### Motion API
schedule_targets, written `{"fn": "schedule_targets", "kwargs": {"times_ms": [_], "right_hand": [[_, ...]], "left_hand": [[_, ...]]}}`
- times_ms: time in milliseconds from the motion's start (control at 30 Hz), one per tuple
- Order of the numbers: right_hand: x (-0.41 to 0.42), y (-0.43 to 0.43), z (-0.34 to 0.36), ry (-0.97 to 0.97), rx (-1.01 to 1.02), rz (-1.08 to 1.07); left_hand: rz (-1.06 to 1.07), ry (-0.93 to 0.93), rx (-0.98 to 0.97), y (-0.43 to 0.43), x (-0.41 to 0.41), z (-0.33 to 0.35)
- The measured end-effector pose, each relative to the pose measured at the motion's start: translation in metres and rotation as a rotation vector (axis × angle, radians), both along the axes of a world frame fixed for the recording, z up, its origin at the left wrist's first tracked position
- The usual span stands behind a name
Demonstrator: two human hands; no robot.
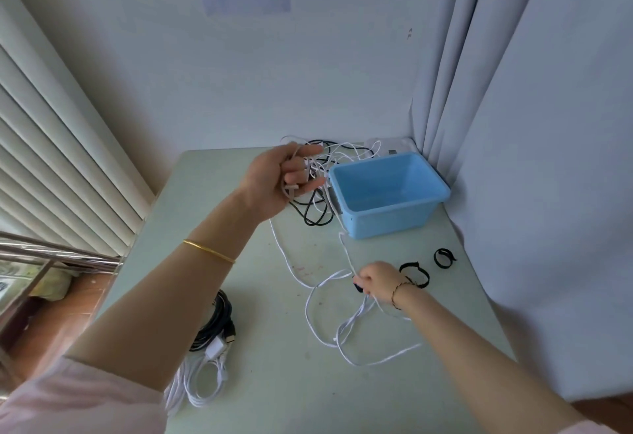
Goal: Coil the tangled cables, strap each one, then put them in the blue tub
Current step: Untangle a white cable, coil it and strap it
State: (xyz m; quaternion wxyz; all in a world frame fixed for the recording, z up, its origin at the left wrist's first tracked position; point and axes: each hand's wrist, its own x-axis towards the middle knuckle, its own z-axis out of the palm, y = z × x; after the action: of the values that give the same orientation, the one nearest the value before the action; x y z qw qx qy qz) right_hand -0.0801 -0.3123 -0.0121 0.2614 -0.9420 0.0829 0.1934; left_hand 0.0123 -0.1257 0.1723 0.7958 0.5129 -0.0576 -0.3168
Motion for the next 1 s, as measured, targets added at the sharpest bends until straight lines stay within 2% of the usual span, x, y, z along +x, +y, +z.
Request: {"fn": "schedule_targets", "kwargs": {"times_ms": [67, 100, 133, 167, 233, 267, 300, 333, 400, 467, 567, 633, 733, 833, 900, 1000], "right_hand": [[0.006, 0.006, 0.013, 0.062, -0.072, 0.084], [0.011, 0.008, 0.02, 0.005, -0.057, 0.082], [0.016, 0.008, 0.03, -0.104, 0.042, -0.003], [0.02, 0.008, 0.042, -0.232, 0.229, -0.153], [0.024, 0.011, 0.071, -0.394, 0.763, -0.477], [0.025, 0.013, 0.084, -0.383, 1.01, -0.551], [0.026, 0.015, 0.094, -0.342, 1.168, -0.553], [0.026, 0.018, 0.101, -0.308, 1.21, -0.496], [0.025, 0.025, 0.106, -0.319, 1.113, -0.334], [0.024, 0.03, 0.101, -0.379, 1.064, -0.281], [0.017, 0.032, 0.094, -0.319, 1.16, -0.307], [0.011, 0.035, 0.093, -0.205, 1.202, -0.232], [0.004, 0.042, 0.097, -0.081, 1.293, -0.209], [0.005, 0.043, 0.101, -0.134, 1.342, -0.403], [0.007, 0.04, 0.101, -0.213, 1.285, -0.529], [0.006, 0.037, 0.1, -0.287, 1.087, -0.494]], "left_hand": [[-0.032, -0.016, 0.094, -0.002, -0.005, -0.004], [-0.055, -0.013, 0.134, -0.003, -0.007, -0.006], [-0.081, -0.008, 0.165, -0.004, -0.008, -0.008], [-0.104, -0.003, 0.185, -0.004, -0.009, -0.01], [-0.147, -0.007, 0.218, -0.003, -0.01, -0.012], [-0.166, -0.016, 0.236, -0.003, -0.011, -0.012], [-0.183, -0.022, 0.251, -0.004, -0.012, -0.013], [-0.198, -0.02, 0.254, -0.005, -0.013, -0.014], [-0.227, 0.023, 0.21, -0.008, -0.015, -0.016], [-0.256, 0.12, 0.081, -0.008, -0.016, -0.015], [-0.228, 0.242, -0.186, -0.008, -0.014, -0.014], [-0.136, 0.224, -0.28, -0.01, -0.011, -0.016], [0.022, 0.133, -0.331, -0.014, -0.006, -0.017], [0.224, 0.051, -0.32, -0.013, 0.004, -0.014], [0.339, 0.015, -0.298, -0.008, 0.014, -0.015], [0.469, 0.003, -0.295, 0.0, 0.024, -0.022]]}}
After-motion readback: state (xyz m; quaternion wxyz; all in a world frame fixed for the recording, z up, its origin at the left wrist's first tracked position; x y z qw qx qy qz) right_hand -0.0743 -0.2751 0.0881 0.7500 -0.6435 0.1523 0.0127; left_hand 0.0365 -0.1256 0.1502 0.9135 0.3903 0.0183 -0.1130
